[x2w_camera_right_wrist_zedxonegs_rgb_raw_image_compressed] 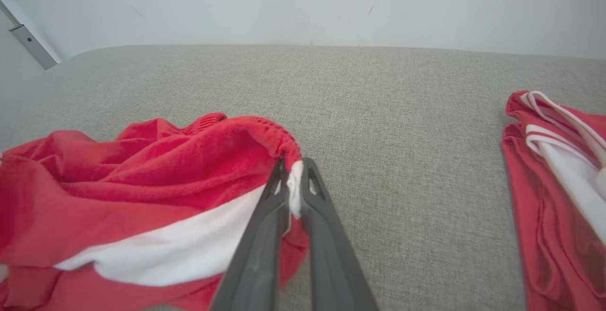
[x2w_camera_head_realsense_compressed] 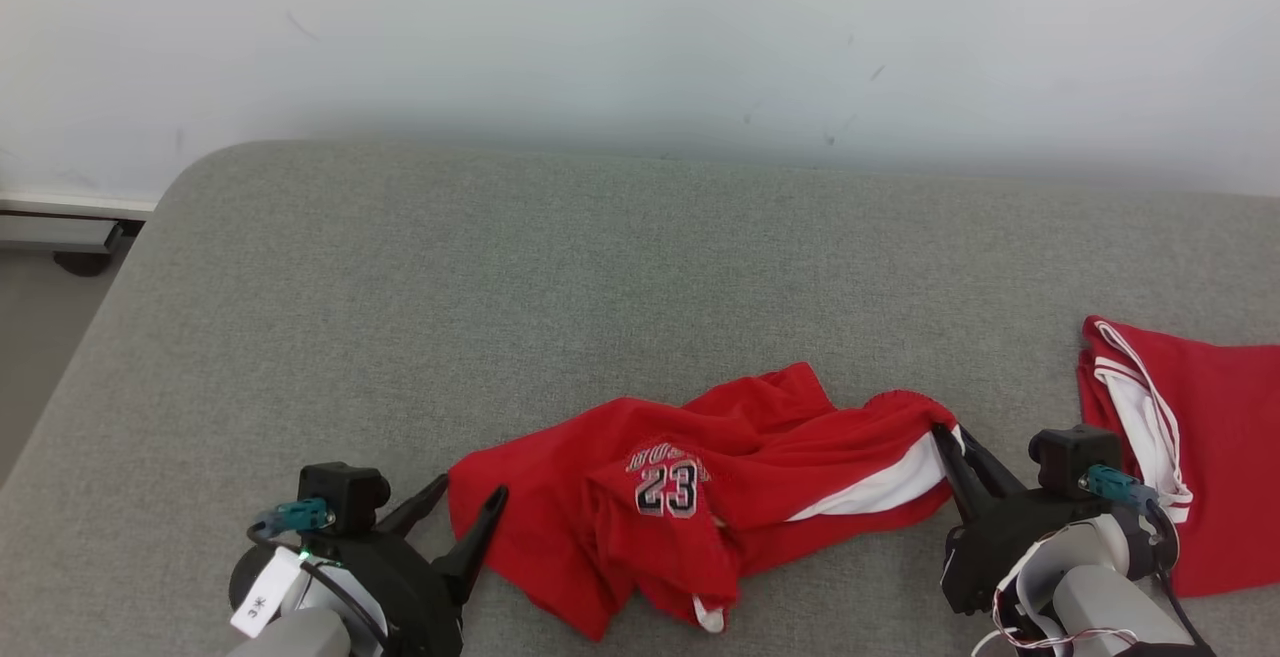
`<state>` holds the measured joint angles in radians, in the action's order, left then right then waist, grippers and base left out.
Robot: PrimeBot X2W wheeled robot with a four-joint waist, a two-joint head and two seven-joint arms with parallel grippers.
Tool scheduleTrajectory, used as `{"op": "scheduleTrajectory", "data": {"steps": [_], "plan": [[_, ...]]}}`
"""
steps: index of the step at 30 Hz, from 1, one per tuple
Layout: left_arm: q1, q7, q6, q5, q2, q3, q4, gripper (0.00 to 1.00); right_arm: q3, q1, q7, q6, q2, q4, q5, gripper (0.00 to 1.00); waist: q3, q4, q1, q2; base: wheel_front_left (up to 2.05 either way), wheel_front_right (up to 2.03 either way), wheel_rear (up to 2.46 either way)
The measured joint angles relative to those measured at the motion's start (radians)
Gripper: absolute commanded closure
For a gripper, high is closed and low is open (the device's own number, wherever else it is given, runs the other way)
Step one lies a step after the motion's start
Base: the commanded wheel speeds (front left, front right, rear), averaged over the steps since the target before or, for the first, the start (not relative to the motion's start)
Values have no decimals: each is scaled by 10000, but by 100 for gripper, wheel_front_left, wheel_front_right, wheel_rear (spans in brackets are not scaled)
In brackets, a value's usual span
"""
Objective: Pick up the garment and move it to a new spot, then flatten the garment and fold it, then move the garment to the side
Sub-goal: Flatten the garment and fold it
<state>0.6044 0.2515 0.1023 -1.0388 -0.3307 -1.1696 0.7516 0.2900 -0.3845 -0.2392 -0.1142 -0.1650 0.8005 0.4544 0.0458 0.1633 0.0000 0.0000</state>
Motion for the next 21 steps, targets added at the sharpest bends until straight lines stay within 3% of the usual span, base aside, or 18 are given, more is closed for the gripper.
{"op": "scheduleTrajectory", "data": {"steps": [6,12,21], "plan": [[-9,0,-221,165,219,217,-777,0,-29,8,-75,-2,2,52,0,100,-11,78,0,0,0,0,0],[-463,2,-58,704,909,-608,-2203,0,-42,11,-77,-2,4,82,10,100,-41,151,0,0,0,0,0],[-705,2,-245,1597,1012,-1066,-3563,0,-17,16,-81,-2,54,159,13,100,-129,121,0,0,0,0,0]]}}
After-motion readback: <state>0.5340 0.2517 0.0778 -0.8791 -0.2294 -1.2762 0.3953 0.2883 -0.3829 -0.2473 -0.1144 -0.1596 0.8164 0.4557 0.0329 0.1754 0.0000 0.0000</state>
